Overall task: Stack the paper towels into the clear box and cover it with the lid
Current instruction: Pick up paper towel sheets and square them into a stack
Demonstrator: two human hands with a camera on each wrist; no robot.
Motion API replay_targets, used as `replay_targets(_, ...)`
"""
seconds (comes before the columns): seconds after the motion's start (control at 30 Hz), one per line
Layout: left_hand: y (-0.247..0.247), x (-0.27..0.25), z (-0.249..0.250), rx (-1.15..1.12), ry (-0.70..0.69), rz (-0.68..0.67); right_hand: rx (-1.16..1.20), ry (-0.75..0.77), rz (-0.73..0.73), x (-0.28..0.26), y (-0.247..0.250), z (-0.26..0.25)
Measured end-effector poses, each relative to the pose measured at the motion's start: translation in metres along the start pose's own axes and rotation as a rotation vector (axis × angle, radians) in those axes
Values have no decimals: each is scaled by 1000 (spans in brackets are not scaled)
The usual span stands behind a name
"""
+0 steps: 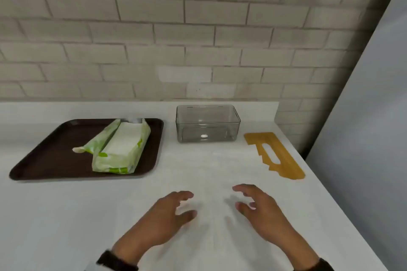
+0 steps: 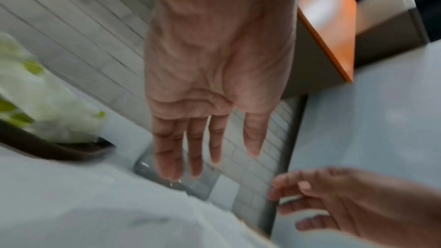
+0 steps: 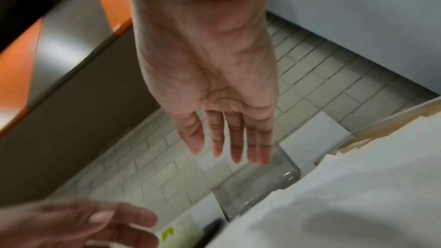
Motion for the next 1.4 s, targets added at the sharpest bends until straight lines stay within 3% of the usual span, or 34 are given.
replay_targets(0.07,-14,19,5,241,56,-93,-189,-71,-109,6,-7,6)
replay_targets(0.17,-25,43,18,475,194,-84,-346,-171,-233,9,-14,12)
replay_targets(0.4,-28,61,42,672,202,-16,-387,-149,-202,9,-19,15)
replay_targets(0.67,-23,71,32,589,212,-3,-480,-237,-211,26,-22,4)
replay_targets(0.83,-7,69,13,407,301,-6,-442,-371,-108,60,-22,4)
replay_targets(1.07,-9,71,-7,237,335,26,-422,-384,-53,82,-30,11)
replay_targets(1.27,-2,61,-10,187,291,46,-174,-325,-10,91,-26,14)
replay_targets(1.33,10,52,-4,168,243,117,-29,-276,22,89,-14,8)
replay_targets(1.4,28,39,7,0,143,261,90,-234,90,83,6,-1)
Point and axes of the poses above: each hand's wrist, its own x-axis towards the middle knuckle, its own y-axis out of the back of the hand, z = x × y, the point moved 1 cm from there along x, towards the middle knuckle, and after that the axes turned 7 degrees about x, right-handed, at the moved point
